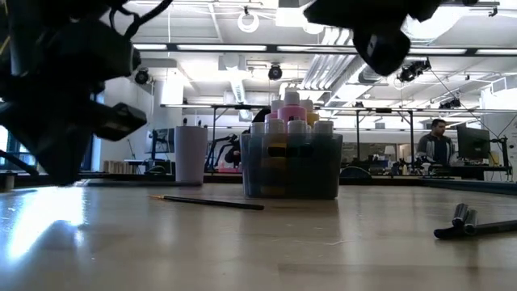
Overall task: Pick & Place Paint Supplies
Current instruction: Put the silver paint brush into the violet cup
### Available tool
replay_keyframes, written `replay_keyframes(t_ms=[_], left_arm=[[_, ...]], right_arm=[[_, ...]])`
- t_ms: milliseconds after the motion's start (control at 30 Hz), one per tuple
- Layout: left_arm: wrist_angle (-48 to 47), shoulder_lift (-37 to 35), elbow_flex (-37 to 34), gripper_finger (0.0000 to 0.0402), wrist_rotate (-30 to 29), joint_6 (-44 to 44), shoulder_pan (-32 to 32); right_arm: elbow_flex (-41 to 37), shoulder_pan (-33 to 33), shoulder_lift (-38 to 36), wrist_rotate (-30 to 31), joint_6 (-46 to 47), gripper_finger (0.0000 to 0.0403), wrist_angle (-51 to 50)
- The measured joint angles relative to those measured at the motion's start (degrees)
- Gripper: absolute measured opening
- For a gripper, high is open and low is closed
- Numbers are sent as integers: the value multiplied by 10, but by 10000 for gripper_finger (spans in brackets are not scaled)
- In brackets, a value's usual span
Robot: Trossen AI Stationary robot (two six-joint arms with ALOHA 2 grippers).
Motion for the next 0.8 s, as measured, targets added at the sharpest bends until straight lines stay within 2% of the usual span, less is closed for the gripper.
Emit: replay_keyframes(t_ms=[200,333,433,533,700,800], left_arm=[[-15,-28,11,0,-4,-4,1],[-110,-29,69,0,-30,-17,1],[-166,-29,114,0,-51,-16,1],[-181,-29,142,0,-59,0,1],[-189,-30,160,0,-58,6,6],[-189,-30,161,0,-57,-6,21]], right_arm=[[7,6,0,-5,-101,2,72],[37,17,0,6,-149,2,53],[60,29,0,46,-175,2,21],[81,45,0,109,-192,2,-32],[92,74,0,211,-191,2,-78],[92,87,0,243,-191,2,-78]])
